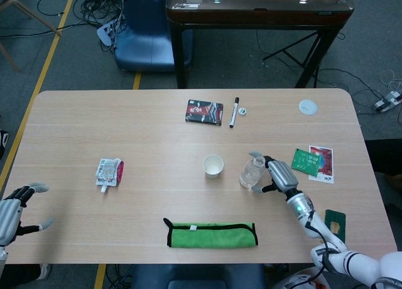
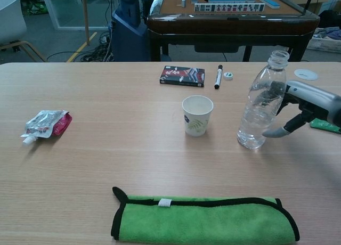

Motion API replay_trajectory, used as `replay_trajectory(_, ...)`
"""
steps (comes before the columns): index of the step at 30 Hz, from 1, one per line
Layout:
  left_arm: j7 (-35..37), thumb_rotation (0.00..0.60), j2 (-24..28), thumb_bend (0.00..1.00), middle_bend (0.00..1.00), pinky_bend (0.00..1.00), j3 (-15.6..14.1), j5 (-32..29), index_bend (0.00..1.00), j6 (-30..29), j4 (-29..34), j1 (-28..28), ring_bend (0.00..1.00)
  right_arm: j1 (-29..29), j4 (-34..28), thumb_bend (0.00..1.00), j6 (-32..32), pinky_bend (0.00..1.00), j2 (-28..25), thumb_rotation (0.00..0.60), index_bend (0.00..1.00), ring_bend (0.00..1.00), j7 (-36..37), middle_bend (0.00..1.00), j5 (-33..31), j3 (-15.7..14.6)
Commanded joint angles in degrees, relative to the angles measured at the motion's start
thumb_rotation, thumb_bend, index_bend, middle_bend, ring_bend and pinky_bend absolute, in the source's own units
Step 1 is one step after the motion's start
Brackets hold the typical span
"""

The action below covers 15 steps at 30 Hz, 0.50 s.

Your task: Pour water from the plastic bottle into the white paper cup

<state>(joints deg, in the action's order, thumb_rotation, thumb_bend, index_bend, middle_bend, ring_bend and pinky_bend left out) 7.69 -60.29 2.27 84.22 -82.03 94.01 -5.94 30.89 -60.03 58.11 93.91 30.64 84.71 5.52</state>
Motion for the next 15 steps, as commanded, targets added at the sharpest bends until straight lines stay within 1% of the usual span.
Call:
replay_trajectory(1, -0.01, 0.6, 0.01, 0.09, 0.27, 0.46, 0.0, 0.0, 0.32, 0.01, 0.04, -0.01, 0.29, 0.12, 0.59, 0.0, 0.02, 0.36, 0.35, 0.6, 0.18, 0.22, 0.36, 0.27, -0.11, -0.04)
replay_trajectory(6, -0.17, 0.6, 0.08, 0.09, 0.27, 0.46, -0.04, 0.03, 0.33, 0.03, 0.17, 0.0, 0.29, 0.32, 2.38, 0.0, -0.2, 0.36, 1.2, 0.6, 0.21, 0.22, 2.1, 0.3, -0.11, -0.31)
replay_trajectory(11, -0.09, 0.6, 0.14, 0.09, 0.27, 0.46, -0.05, -0.05, 0.33, 0.09, 0.24, 0.02, 0.29, 0.69, 3.85, 0.0, -1.1, 0.36, 1.7, 0.6, 0.24, 0.22, 5.8, 0.32, 0.11, -0.79)
replay_trajectory(15, -0.09, 0.6, 0.2, 0.09, 0.27, 0.46, -0.06, 0.02, 0.33, 0.05, 0.31, 0.02, 0.29, 1.04, 4.73, 0.0, -1.42, 0.36, 1.97, 0.6, 0.24, 0.22, 7.87, 0.32, 0.65, -1.25)
